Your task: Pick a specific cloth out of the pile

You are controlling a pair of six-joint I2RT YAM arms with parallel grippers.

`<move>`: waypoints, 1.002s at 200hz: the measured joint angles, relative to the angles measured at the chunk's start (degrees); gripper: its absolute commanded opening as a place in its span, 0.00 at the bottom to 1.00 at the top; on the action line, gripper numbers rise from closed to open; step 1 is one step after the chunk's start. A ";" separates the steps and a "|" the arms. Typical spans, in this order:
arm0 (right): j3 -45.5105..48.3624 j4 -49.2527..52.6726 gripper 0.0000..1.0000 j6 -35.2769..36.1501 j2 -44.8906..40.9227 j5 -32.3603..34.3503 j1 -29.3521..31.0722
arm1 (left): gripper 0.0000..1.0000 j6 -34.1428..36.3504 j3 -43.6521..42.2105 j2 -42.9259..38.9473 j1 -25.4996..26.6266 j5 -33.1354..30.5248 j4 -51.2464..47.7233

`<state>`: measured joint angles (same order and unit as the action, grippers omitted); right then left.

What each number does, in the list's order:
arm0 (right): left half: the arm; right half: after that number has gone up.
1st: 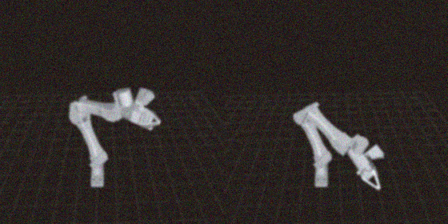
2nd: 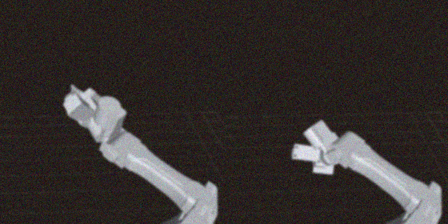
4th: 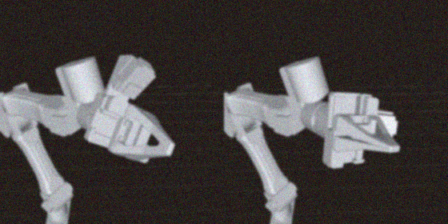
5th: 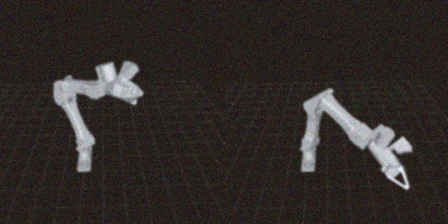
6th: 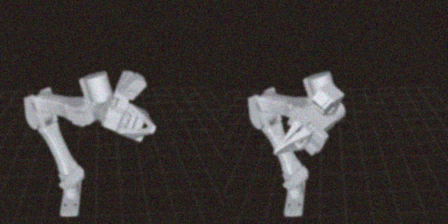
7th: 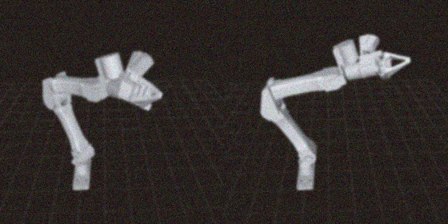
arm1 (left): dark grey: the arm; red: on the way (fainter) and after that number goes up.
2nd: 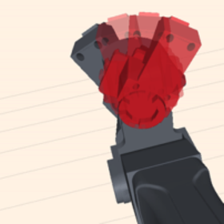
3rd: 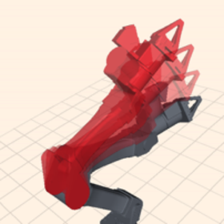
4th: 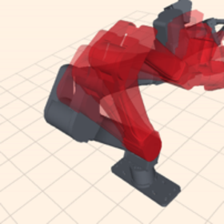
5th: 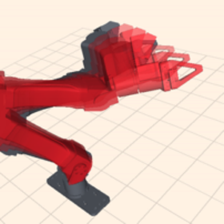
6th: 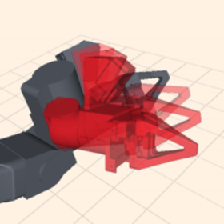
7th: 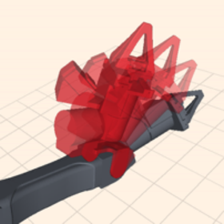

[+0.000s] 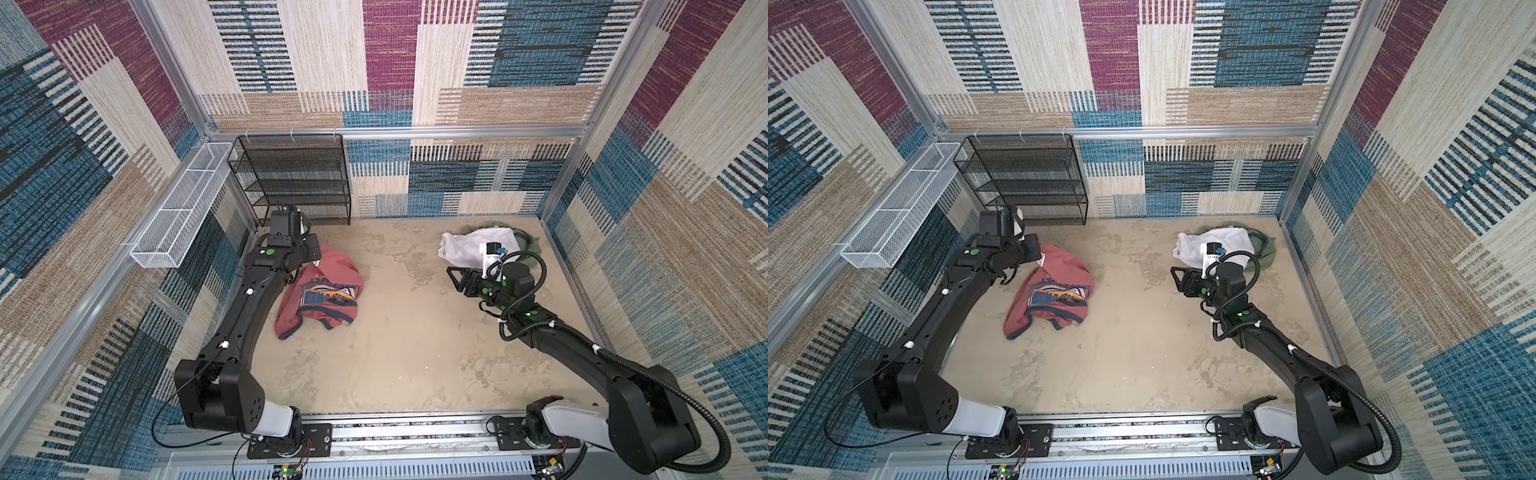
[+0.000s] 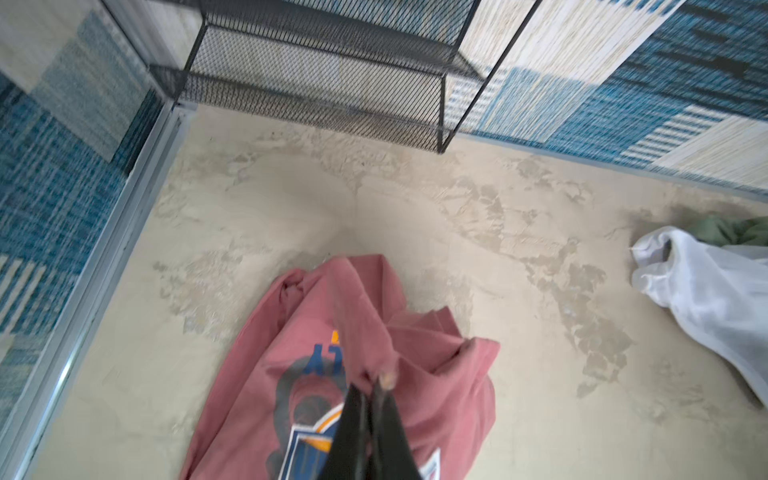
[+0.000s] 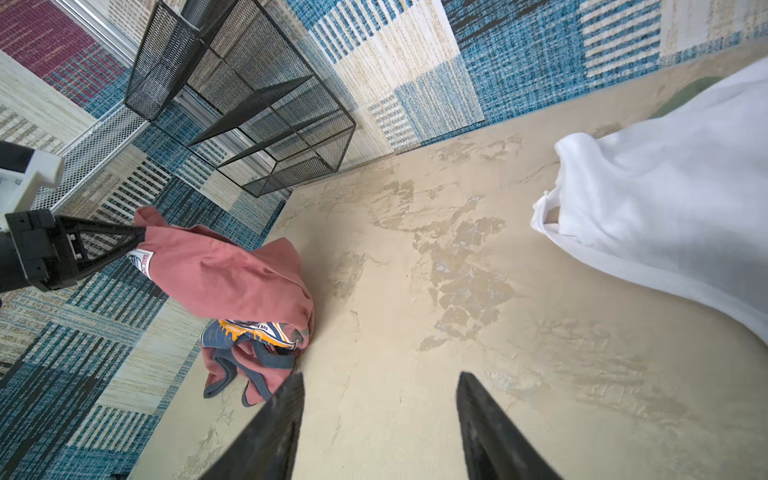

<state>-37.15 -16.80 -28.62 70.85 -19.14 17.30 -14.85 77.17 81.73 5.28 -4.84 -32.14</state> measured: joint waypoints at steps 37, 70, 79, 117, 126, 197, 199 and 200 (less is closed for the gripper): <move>-0.39 0.13 0.61 0.02 0.81 -1.29 0.02 | 0.00 -0.39 -7.39 -5.33 -1.92 -2.51 0.35; -1.40 0.85 0.60 0.07 2.05 -1.66 0.02 | 0.00 -0.57 -11.85 -8.02 -3.74 -4.63 0.37; -1.66 0.85 0.60 0.11 2.38 -1.88 0.02 | 0.00 -0.68 -12.70 -8.24 -4.42 -5.35 0.37; -2.71 0.92 0.60 0.09 3.87 -2.99 0.02 | 0.00 -1.66 -15.63 -8.17 -6.23 -7.08 0.35; -2.89 0.96 0.60 0.09 4.28 -3.37 0.02 | 0.00 -1.92 -16.59 -8.13 -6.60 -7.48 0.35; -4.26 1.22 0.59 0.09 6.54 -4.83 0.02 | 0.00 -2.97 -20.28 -5.75 -8.00 -11.47 0.35; -4.37 1.22 0.59 0.09 6.64 -4.85 0.02 | 0.00 -2.97 -20.37 -5.60 -8.02 -11.56 0.35; -4.39 1.25 0.59 0.09 6.67 -4.87 0.02 | 0.00 -2.99 -20.46 -5.46 -8.07 -11.63 0.37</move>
<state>-41.54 -15.55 -28.53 77.52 -24.01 17.32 -17.85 56.71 76.27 -2.79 -16.47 -31.77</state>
